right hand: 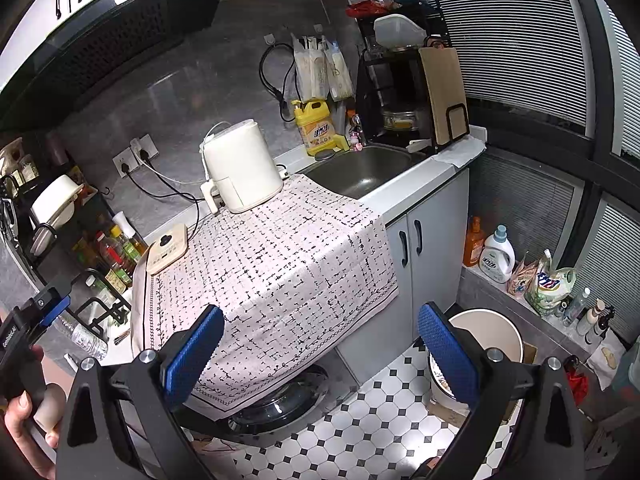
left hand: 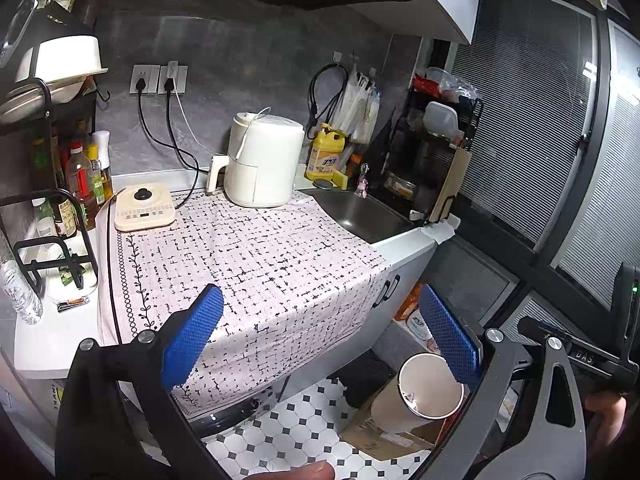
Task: Collect trash
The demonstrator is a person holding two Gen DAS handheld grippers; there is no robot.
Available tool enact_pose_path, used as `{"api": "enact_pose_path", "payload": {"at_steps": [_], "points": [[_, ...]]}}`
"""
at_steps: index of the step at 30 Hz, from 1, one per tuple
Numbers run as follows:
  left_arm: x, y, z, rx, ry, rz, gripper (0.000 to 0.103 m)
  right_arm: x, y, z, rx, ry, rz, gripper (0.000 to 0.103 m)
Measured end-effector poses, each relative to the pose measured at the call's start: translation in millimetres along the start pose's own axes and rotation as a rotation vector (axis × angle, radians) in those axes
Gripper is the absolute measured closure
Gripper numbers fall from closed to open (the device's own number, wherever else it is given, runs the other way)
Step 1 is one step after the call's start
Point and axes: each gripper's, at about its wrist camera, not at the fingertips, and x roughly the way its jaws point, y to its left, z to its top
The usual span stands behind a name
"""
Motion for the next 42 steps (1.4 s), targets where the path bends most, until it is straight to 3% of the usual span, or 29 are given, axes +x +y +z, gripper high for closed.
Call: {"api": "enact_pose_path", "payload": {"at_steps": [28,42], "points": [[3,2,-7,-0.002,0.007,-0.013,0.006,-4,-3,-10,-0.004,0.011,-0.034,0.008],[16,14,-8,-0.007,0.045,-0.058,0.006,-4,-2,-23,0.015,0.035,-0.074,0.008]]}}
